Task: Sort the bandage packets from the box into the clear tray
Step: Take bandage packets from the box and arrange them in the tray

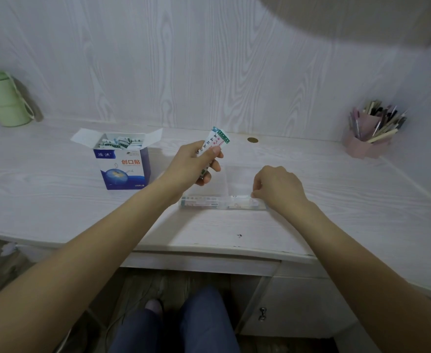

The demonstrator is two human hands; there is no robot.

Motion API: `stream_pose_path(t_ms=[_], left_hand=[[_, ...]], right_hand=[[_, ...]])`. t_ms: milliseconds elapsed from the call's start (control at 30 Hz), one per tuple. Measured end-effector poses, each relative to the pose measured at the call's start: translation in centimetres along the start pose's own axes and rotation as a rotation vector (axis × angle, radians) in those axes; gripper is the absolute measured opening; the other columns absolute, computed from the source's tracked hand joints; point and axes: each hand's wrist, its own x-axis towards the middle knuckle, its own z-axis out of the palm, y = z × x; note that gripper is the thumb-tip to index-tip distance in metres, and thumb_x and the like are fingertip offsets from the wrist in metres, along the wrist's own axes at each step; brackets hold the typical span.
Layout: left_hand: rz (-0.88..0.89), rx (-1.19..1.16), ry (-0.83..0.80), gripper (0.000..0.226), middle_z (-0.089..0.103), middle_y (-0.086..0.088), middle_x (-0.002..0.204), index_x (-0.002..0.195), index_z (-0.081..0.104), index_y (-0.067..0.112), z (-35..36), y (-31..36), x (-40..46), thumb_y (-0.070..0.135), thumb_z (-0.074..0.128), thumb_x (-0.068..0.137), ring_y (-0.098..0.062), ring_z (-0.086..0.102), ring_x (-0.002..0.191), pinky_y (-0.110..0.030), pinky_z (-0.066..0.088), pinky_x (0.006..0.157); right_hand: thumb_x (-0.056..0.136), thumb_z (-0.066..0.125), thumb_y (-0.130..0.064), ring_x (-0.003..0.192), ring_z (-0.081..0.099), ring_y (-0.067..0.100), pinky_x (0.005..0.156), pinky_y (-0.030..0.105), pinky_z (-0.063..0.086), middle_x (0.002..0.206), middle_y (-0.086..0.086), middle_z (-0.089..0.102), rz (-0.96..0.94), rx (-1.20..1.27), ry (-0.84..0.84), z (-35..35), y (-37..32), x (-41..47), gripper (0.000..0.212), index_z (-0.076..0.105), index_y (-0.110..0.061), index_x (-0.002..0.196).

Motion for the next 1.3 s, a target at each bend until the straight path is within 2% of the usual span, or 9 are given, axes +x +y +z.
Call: stream_pose_path(t_ms=[267, 367, 433, 500, 600, 833, 1100, 1200, 1300], left_hand=[[-0.031, -0.016, 0.002, 0.021, 0.061, 0.009, 0.062, 0.088, 0.062, 0.019, -0.2, 0.0, 0.0, 0.032, 0.049, 0.098, -0.008, 0.047, 0.044, -0.018, 0.041, 0.047], [-0.033, -0.018, 0.002, 0.021, 0.061, 0.009, 0.061, 0.087, 0.062, 0.019, -0.2, 0.0, -0.1, 0.033, 0.049, 0.097, -0.008, 0.047, 0.045, -0.018, 0.042, 0.047], [-0.034, -0.022, 0.002, 0.021, 0.061, 0.01, 0.06, 0.087, 0.063, 0.019, -0.2, 0.1, -0.1, 0.033, 0.049, 0.097, -0.008, 0.048, 0.044, -0.018, 0.042, 0.047], [-0.038, -0.024, 0.004, 0.021, 0.061, 0.01, 0.06, 0.088, 0.063, 0.02, -0.2, 0.1, -0.1, 0.033, 0.049, 0.097, -0.007, 0.048, 0.044, -0.017, 0.042, 0.047], [-0.036, -0.036, -0.005, 0.021, 0.061, 0.009, 0.062, 0.088, 0.063, 0.019, -0.2, 0.1, -0.1, 0.033, 0.049, 0.097, -0.007, 0.048, 0.044, -0.018, 0.042, 0.047], [-0.031, -0.031, -0.009, 0.022, 0.061, 0.007, 0.065, 0.089, 0.063, 0.018, -0.2, -0.1, -0.1, 0.033, 0.049, 0.097, -0.008, 0.048, 0.044, -0.018, 0.041, 0.048], [-0.039, -0.027, -0.001, 0.022, 0.061, 0.008, 0.063, 0.089, 0.063, 0.019, -0.3, -0.2, -0.2, 0.033, 0.049, 0.097, -0.007, 0.048, 0.044, -0.018, 0.042, 0.048], [-0.038, -0.025, -0.004, 0.022, 0.061, 0.009, 0.063, 0.089, 0.063, 0.019, -0.3, -0.3, -0.2, 0.033, 0.049, 0.097, -0.007, 0.048, 0.044, -0.018, 0.042, 0.048], [-0.034, -0.028, -0.009, 0.022, 0.062, 0.009, 0.063, 0.09, 0.063, 0.018, -0.3, -0.3, -0.1, 0.033, 0.049, 0.097, -0.007, 0.048, 0.044, -0.018, 0.042, 0.048]], right_hand=[[0.087, 0.059, -0.014, 0.08, 0.058, 0.026, 0.068, 0.03, 0.037, 0.089, 0.007, 0.063, -0.024, -0.104, 0.003, -0.1, -0.3, -0.1, 0.013, 0.066, -0.01, 0.098], [0.09, 0.055, -0.019, 0.072, 0.05, 0.025, 0.068, 0.03, 0.033, 0.071, 0.001, 0.049, -0.03, -0.154, -0.005, -0.2, -0.7, -0.2, 0.01, 0.058, -0.01, 0.085], [0.094, 0.05, -0.025, 0.07, 0.046, 0.025, 0.069, 0.031, 0.029, 0.065, -0.001, 0.04, -0.036, -0.197, -0.008, -0.3, -0.9, -0.5, 0.027, 0.043, -0.012, 0.071], [0.097, 0.046, -0.028, 0.069, 0.044, 0.024, 0.071, 0.032, 0.028, 0.064, -0.001, 0.037, -0.047, -0.234, -0.006, -0.2, -1.0, -0.7, 0.037, 0.033, -0.014, 0.065], [0.097, 0.043, -0.029, 0.06, 0.041, 0.02, 0.071, 0.032, 0.027, 0.062, -0.001, 0.04, -0.059, -0.237, 0.013, 0.2, -1.0, -0.8, 0.039, 0.032, -0.015, 0.063], [0.098, 0.043, -0.026, 0.056, 0.039, 0.022, 0.059, 0.031, 0.026, 0.057, 0.001, 0.04, -0.128, -0.013, -0.002, 0.4, -0.9, -0.9, 0.042, 0.035, -0.013, 0.059], [0.098, 0.046, -0.032, 0.048, 0.034, 0.018, 0.048, 0.03, 0.025, 0.055, 0.003, 0.038, -0.061, 0.232, -0.125, 0.6, -1.3, -0.8, 0.05, 0.032, -0.011, 0.055], [0.098, 0.047, -0.032, 0.048, 0.034, 0.018, 0.049, 0.03, 0.028, 0.059, 0.008, 0.048, -0.057, 0.294, -0.118, 0.6, -1.3, -0.7, 0.051, 0.034, -0.01, 0.054], [0.098, 0.047, -0.033, 0.047, 0.035, 0.017, 0.05, 0.029, 0.029, 0.074, 0.018, 0.063, -0.069, 0.338, -0.11, 0.9, -1.3, -0.6, 0.052, 0.036, -0.009, 0.053]])
